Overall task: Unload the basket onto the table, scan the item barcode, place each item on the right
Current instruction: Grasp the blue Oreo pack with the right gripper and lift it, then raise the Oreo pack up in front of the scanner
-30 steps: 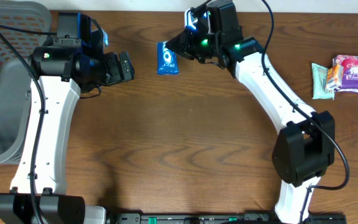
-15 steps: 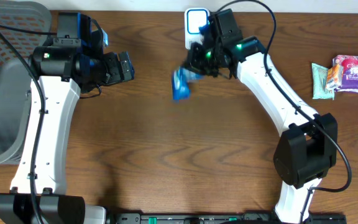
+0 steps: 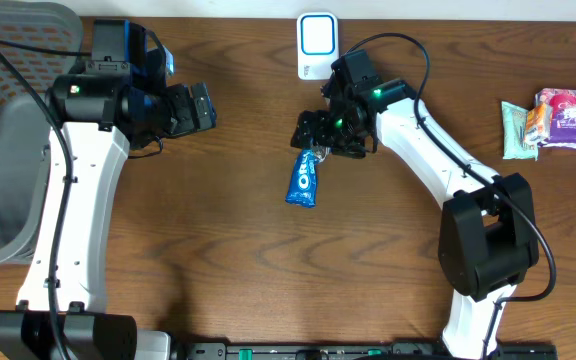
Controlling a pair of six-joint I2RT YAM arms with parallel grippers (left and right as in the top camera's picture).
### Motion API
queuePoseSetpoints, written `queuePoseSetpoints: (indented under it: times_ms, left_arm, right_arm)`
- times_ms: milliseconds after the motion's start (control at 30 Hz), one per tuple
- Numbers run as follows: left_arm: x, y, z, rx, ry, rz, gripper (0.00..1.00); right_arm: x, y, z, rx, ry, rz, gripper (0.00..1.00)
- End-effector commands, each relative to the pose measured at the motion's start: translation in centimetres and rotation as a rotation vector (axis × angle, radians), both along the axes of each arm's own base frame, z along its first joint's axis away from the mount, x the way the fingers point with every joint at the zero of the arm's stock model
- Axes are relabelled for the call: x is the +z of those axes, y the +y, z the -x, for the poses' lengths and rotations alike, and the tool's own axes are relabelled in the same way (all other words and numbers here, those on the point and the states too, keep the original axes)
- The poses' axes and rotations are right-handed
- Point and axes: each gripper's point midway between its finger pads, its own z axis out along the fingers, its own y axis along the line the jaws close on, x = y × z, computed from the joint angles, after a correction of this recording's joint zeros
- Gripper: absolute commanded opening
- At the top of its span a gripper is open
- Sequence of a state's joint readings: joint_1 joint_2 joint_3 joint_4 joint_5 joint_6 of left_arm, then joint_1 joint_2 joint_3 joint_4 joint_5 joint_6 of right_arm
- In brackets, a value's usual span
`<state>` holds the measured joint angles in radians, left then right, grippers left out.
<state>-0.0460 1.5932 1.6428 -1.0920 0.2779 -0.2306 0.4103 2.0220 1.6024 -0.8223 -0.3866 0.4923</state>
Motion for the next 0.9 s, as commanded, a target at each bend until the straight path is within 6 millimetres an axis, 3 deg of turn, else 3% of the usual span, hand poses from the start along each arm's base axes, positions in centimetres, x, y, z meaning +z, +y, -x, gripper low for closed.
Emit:
queuePoseSetpoints:
  times_ms: [0, 167, 333, 533, 767, 833, 867]
  left_arm:
    - [-0.2, 0.2, 0.0, -0.005, 0.002, -0.014, 0.98]
    - [-0.2, 0.2, 0.0, -0.005, 0.002, -0.014, 0.98]
    - [-0.2, 0.2, 0.0, -0.005, 0.001, -0.014, 0.98]
    - [-0.2, 0.2, 0.0, -0.005, 0.002, -0.014, 0.98]
    - [-0.2, 0.2, 0.0, -0.005, 0.002, -0.014, 0.98]
    - [-0.2, 0.2, 0.0, -0.005, 0.002, -0.014, 0.98]
    - [-0.2, 0.2, 0.0, -0.005, 0.002, -0.014, 0.98]
  right_arm:
    - [-0.8, -1.1, -0.3, -0.058, 0.005, 0.059, 0.99]
    - [-3.0, -1.8, 0.4, -0.167, 0.053, 0.106, 0.99]
    - [-5.7, -1.1, 0.6, -0.282, 0.072, 0.045, 0.99]
    - [-7.4, 0.2, 1.1, -0.309, 0.064, -0.031, 0.95]
    - [-9.8, -0.7, 0.9, -0.422, 0.062, -0.014, 0.66]
    - [-10.5, -0.7, 0.6, -0.425, 0.055, -0.011, 0.47]
    - [-10.8, -0.6, 0.3, -0.414, 0.042, -0.015, 0.31]
